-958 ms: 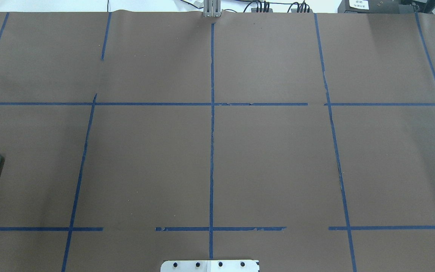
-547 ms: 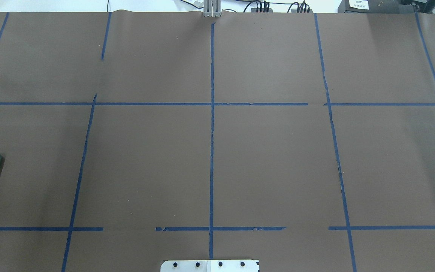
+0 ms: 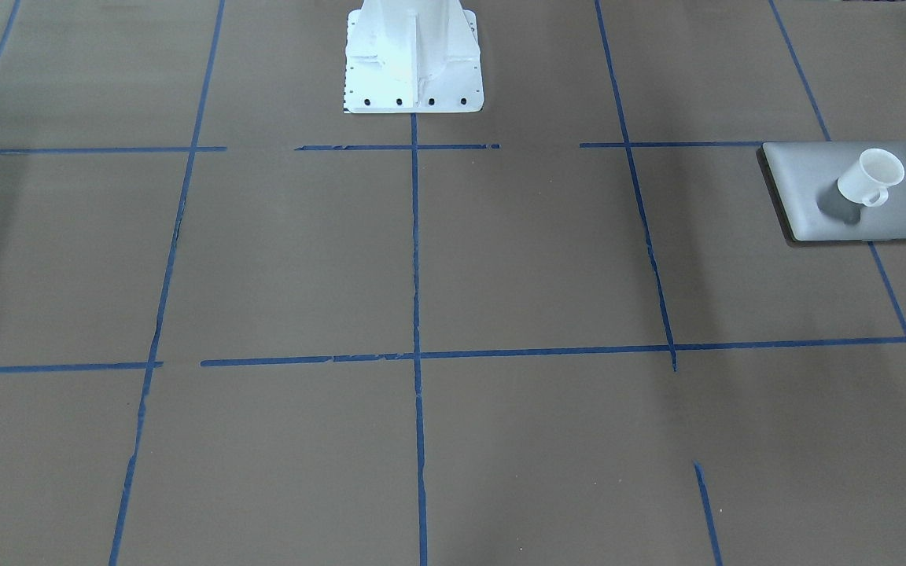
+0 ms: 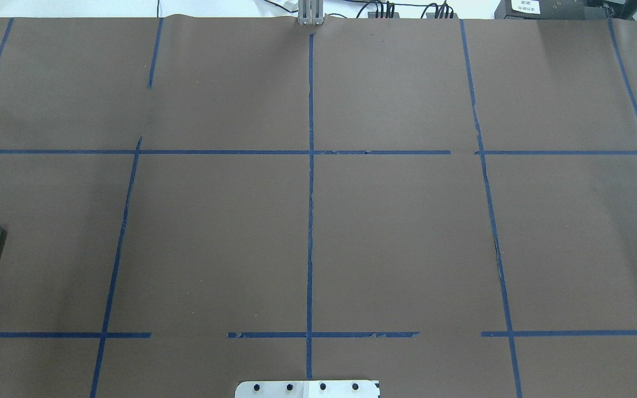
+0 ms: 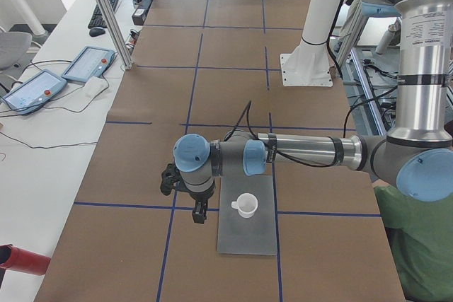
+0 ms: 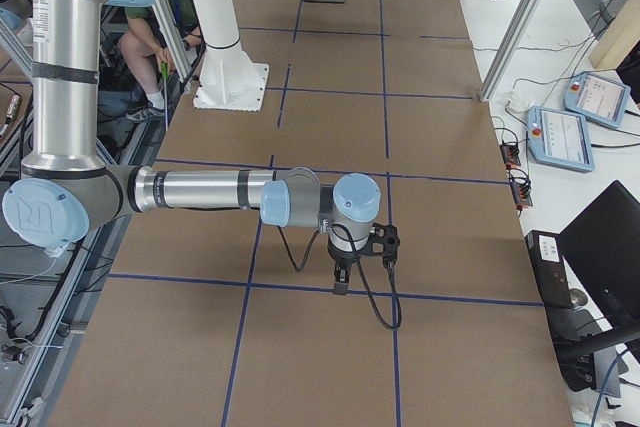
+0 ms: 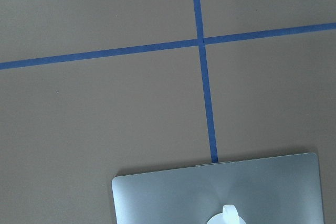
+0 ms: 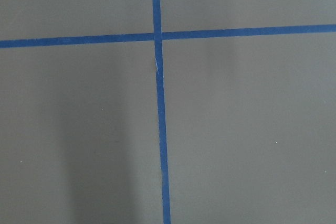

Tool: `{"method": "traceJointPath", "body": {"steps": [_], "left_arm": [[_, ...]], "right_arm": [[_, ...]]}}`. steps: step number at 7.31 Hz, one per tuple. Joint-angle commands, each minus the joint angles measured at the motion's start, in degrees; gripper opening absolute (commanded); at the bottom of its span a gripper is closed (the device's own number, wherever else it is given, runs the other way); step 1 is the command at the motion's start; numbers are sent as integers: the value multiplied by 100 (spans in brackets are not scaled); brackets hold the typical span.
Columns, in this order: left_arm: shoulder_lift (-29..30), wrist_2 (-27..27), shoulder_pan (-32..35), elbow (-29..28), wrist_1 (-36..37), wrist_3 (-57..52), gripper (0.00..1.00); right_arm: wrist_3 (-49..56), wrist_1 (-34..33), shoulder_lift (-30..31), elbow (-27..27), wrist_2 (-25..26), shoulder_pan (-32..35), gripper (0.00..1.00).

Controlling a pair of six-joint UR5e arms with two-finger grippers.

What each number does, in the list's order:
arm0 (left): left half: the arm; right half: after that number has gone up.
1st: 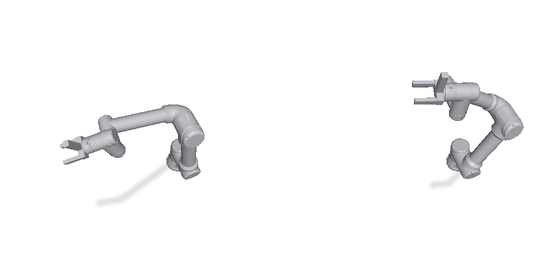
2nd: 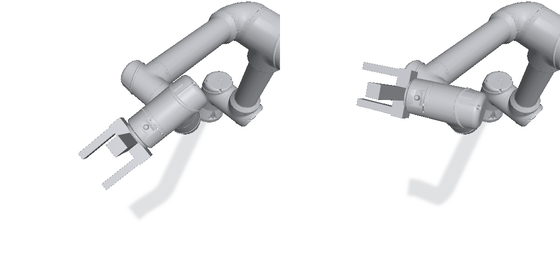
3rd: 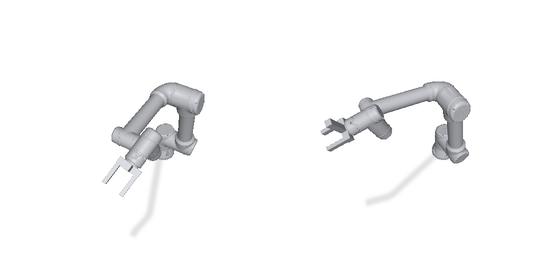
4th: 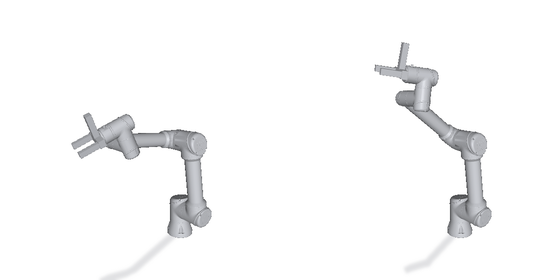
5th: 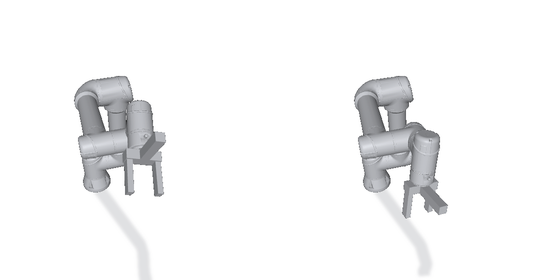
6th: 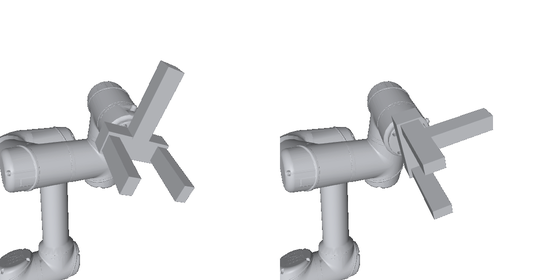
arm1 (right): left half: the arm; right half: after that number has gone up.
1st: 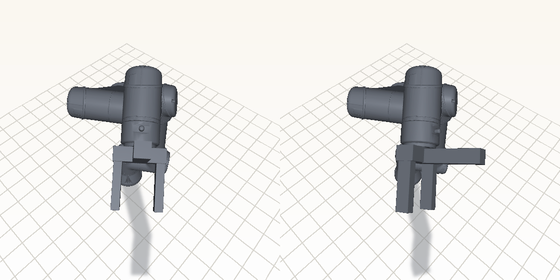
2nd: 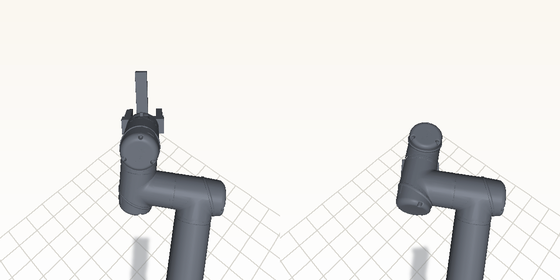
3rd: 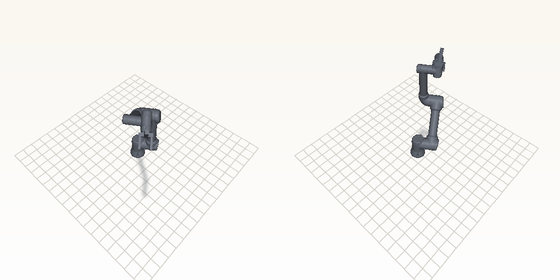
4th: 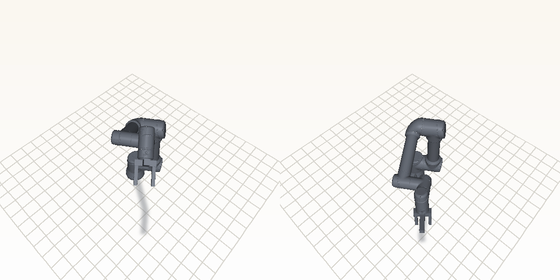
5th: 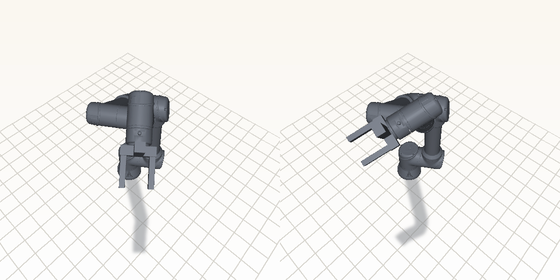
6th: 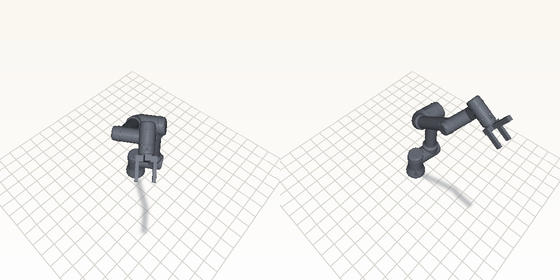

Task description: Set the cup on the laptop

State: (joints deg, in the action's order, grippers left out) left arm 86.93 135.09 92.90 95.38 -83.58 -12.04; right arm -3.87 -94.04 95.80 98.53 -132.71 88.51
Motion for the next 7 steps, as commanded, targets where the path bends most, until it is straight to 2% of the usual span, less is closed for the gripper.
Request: {"method": "traceJointPath", "body": {"steps": [1, 7], "left_arm": [[-1, -1, 0, -2, -9, 0, 100], [26, 8, 0, 68, 17, -18, 100]], "right_arm": [[0, 0, 0, 0, 0, 0, 100], [-9, 0, 0, 0, 0, 0, 100]]}}
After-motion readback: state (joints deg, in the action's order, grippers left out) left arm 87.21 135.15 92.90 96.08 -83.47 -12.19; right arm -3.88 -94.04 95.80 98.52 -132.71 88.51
